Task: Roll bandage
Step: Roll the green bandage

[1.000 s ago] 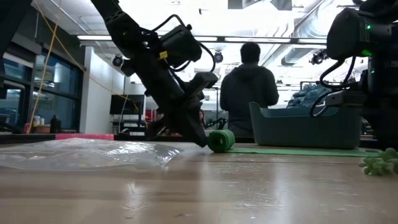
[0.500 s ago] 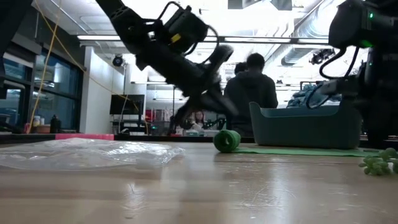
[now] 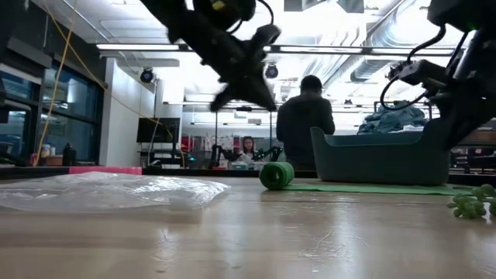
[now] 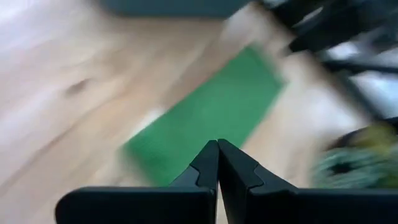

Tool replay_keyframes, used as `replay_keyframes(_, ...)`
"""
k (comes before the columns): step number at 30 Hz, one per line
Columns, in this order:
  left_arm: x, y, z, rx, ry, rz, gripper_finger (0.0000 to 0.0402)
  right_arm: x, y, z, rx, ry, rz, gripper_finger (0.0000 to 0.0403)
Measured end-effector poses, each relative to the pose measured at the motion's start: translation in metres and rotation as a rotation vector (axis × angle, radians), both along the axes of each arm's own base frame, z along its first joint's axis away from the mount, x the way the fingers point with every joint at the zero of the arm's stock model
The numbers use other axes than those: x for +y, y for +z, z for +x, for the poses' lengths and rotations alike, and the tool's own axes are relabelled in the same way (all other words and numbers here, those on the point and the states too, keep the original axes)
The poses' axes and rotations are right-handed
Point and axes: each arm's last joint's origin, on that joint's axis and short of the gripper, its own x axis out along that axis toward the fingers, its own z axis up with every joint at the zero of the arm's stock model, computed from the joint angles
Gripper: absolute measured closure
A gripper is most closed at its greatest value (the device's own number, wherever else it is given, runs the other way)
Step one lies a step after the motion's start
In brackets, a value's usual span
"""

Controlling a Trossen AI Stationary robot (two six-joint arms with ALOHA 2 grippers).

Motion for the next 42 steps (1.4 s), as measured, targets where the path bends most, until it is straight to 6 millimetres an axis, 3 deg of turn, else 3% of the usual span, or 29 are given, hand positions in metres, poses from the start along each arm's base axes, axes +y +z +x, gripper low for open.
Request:
replay_keyframes(4, -0.005, -0.009, -0.015, 0.179, 0.035, 0.030, 0.0401, 0.007, -0.004, -0.006, 0.079, 0.022, 0.005, 0.0403)
replay_keyframes(14, -0.019, -0.091, -0.005, 0.366, 0.173, -0.180, 0.0401, 0.015, -0.008, -0.012, 0.146, 0.020, 0.008, 0.0403)
replay_keyframes(21, -0.021, -0.095, 0.015, 0.312, 0.211, -0.229, 0.0402, 0.015, -0.008, -0.012, 0.144, 0.017, 0.004, 0.0403)
replay_keyframes(24, -0.025, -0.085, 0.026, 0.249, 0.197, -0.254, 0.0402, 0.014, -0.008, -0.012, 0.139, 0.015, -0.012, 0.0403)
replay_keyframes(30, -0.032, -0.031, 0.059, 0.044, 0.055, -0.271, 0.0401, 0.014, -0.008, -0.012, 0.136, 0.013, -0.021, 0.0403)
replay_keyframes(35, -0.030, 0.007, 0.066, -0.013, 0.010, -0.208, 0.0401, 0.014, -0.008, -0.012, 0.136, 0.019, -0.021, 0.0403)
replay_keyframes(39, -0.024, 0.020, 0.064, -0.034, 0.005, -0.174, 0.0401, 0.015, -0.008, -0.012, 0.139, 0.040, -0.015, 0.0403)
replay_keyframes(42, -0.024, 0.017, 0.060, 0.018, 0.012, -0.172, 0.0401, 0.018, -0.008, -0.012, 0.142, 0.062, 0.010, 0.0403)
